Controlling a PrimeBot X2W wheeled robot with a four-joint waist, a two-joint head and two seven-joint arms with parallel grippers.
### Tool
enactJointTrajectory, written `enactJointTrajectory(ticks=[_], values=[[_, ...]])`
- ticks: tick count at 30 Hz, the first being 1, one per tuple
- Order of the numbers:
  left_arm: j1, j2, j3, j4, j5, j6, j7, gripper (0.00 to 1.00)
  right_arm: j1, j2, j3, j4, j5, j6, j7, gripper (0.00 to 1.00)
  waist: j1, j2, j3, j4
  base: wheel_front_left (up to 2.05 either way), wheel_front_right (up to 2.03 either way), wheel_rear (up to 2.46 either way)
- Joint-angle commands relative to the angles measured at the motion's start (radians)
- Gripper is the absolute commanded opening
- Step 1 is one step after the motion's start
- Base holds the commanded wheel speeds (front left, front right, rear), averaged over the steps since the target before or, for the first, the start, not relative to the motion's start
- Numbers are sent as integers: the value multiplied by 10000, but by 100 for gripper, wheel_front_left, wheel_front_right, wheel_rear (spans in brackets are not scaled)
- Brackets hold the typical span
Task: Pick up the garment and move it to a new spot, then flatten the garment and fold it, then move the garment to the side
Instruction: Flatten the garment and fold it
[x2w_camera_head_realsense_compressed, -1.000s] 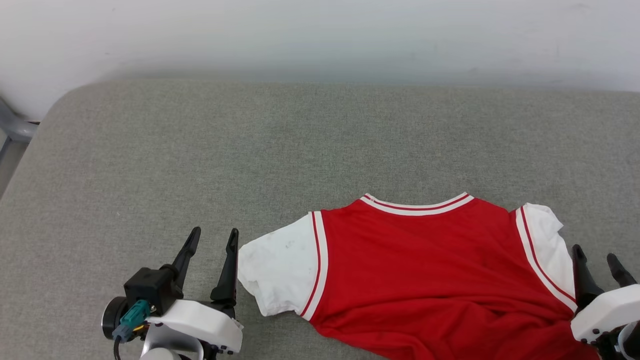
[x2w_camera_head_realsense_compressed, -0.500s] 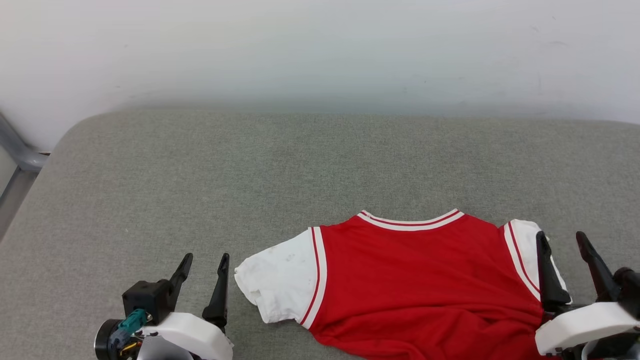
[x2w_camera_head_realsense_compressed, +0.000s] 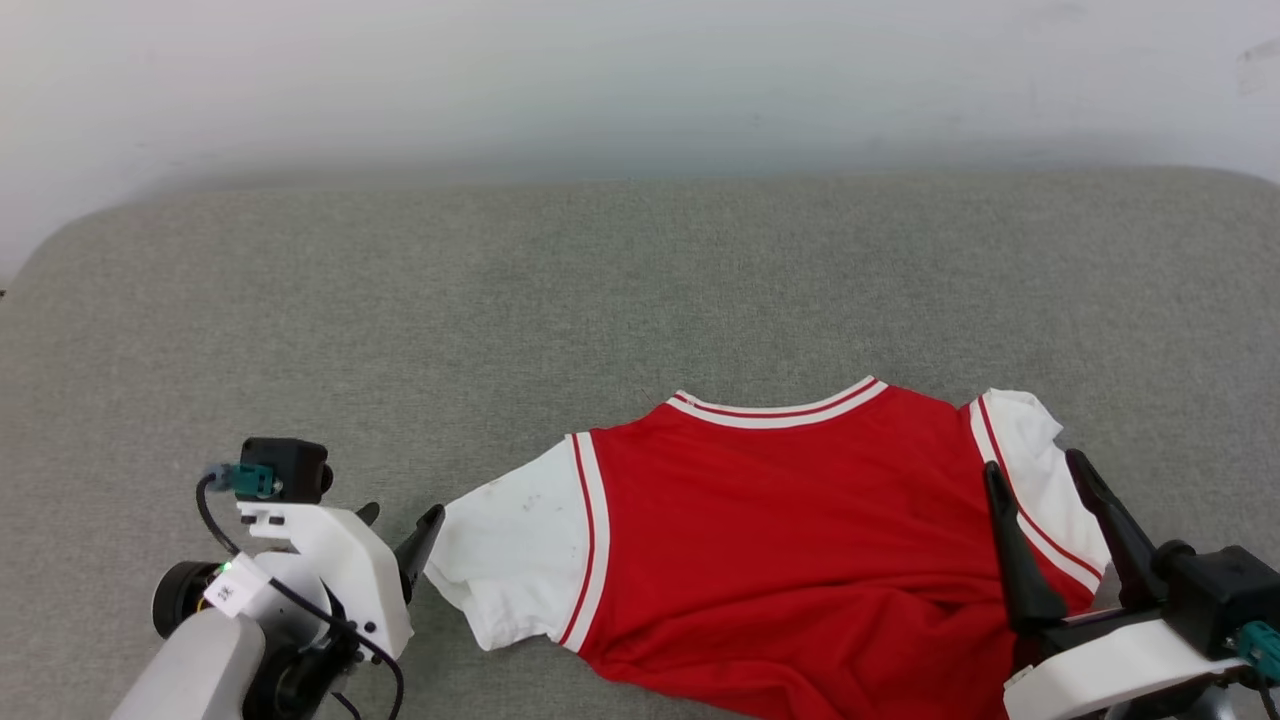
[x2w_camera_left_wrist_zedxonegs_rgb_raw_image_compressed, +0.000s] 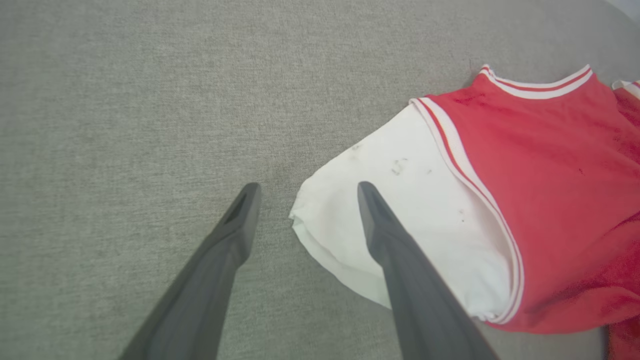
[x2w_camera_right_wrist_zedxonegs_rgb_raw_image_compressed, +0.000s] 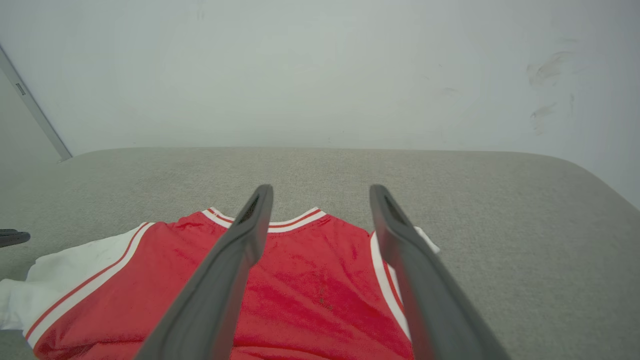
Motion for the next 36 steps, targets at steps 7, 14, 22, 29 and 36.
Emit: enactJointTrajectory(ticks=[7,14,22,29,36], values=[[-883,525,-289,251,-713,-165,2566,100,-420,112,-31,155,357,-7,-82,100,0,0,967,-545,0,0,0],[-844,722,-917,426,-1064,-359,4344,89,-521,144,-220,553,666,-7,-314,100,0,0,1321,-720,0,0,0],[-947,656,-1409,444,-598,-458,4322,0,-680,144,-424,856,979,-7,-196,100,0,0,1268,-576,0,0,0],[-898,704,-790,61,-164,-72,2560,0,-839,35,-1122,1535,1264,-7,424,100,0,0,794,-252,0,0,0],[-234,914,-82,-1128,38,747,1324,0,-1319,-716,-2229,2936,2116,-7,2160,100,0,0,325,157,0,0,0]])
